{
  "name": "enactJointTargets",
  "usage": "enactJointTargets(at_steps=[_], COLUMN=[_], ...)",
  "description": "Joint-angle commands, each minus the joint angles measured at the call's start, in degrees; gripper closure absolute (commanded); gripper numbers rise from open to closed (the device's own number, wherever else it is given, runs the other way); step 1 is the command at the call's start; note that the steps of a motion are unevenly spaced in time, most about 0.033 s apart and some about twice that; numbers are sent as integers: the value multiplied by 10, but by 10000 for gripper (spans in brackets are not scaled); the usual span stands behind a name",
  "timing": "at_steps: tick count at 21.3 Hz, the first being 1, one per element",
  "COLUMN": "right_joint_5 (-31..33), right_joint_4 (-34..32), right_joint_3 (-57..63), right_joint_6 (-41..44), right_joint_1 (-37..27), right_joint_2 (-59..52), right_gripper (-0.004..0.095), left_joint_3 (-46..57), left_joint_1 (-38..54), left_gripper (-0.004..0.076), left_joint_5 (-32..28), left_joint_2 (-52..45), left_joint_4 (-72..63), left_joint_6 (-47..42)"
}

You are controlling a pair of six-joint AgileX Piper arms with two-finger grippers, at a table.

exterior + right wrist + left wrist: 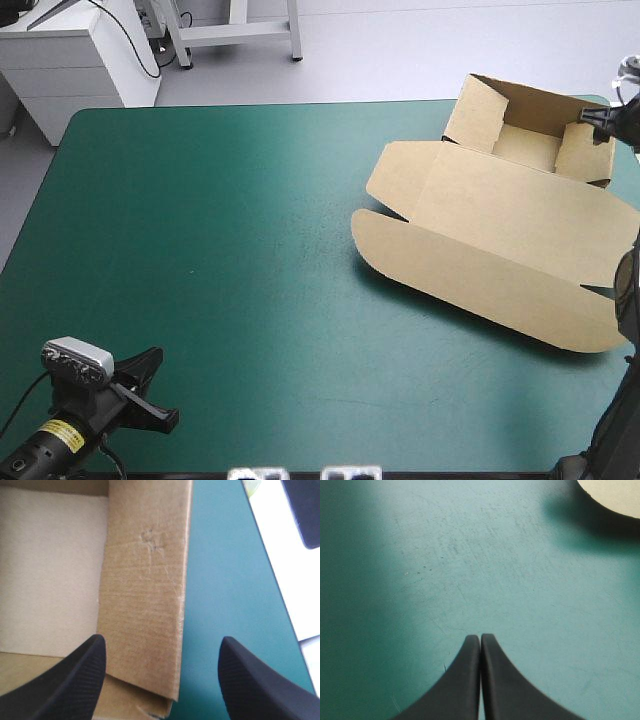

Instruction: Fold the box

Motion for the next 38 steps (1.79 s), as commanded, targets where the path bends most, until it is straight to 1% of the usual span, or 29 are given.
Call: enactJointTargets(at_steps=[1,3,4,5,6,7,8,9,12,13,14,15,17,18,19,23,27,28,30,32,34,37,38], right_joint_5=[3,3,3,3,3,3,3,3,3,0,-15,-52,-94,-103,-126,-198,-292,-326,-362,-376,-376,-384,-388], right_joint_4=[-4,39,88,126,196,240,262,253,170,135,110,78,52,53,54,52,50,50,50,50,50,44,37], right_joint_3=[-16,-16,-16,-16,-16,-16,-15,-12,89,146,189,247,337,382,439,577,727,785,860,912,956,995,1019], right_joint_6=[-21,-24,-35,-40,-63,-79,-87,-87,-96,-97,-96,-85,-61,-61,-61,-61,-61,-57,-57,-57,-53,-47,-47], right_joint_1=[-6,-6,-6,-6,-5,2,15,35,126,160,184,211,241,247,252,253,251,251,251,251,251,251,251], right_joint_2=[-115,-159,-180,-189,-198,-204,-211,-222,-284,-312,-338,-364,-422,-445,-478,-565,-663,-701,-766,-825,-875,-928,-965], right_gripper=[346,450,566,648,794,907,914,912,912,912,912,912,912,912,912,912,913,912,912,912,912,912,912], left_joint_3=[-14,-14,-14,-14,-14,-14,-14,-14,-14,-14,-14,-14,-14,-14,-14,-14,-14,-14,-14,-14,-14,-14,-14], left_joint_1=[-1,-1,-1,-1,-1,-1,-1,-1,-1,-1,-1,-1,-1,-1,-1,-1,-1,-1,-1,-1,-1,-1,-1], left_gripper=[732,732,732,732,732,732,732,732,732,732,732,732,732,732,732,732,732,732,732,732,732,732,732], left_joint_5=[-40,-40,-40,-40,-40,-40,-40,-39,-37,-37,-37,-37,-37,-37,-37,-37,-37,-37,-37,-37,-37,-37,-37], left_joint_2=[6,6,6,6,6,6,6,6,6,6,6,6,6,6,6,6,6,6,6,6,6,6,6], left_joint_4=[-1,-1,-1,-3,-3,-3,-3,-3,-3,-3,-3,-3,-3,-3,-3,-3,-3,-3,-3,-3,-3,-3,-3], left_joint_6=[-4,-4,-4,-4,-4,-4,-4,-4,-4,-4,-4,-4,-4,-4,-4,-4,-4,-4,-4,-4,-4,-4,-4])
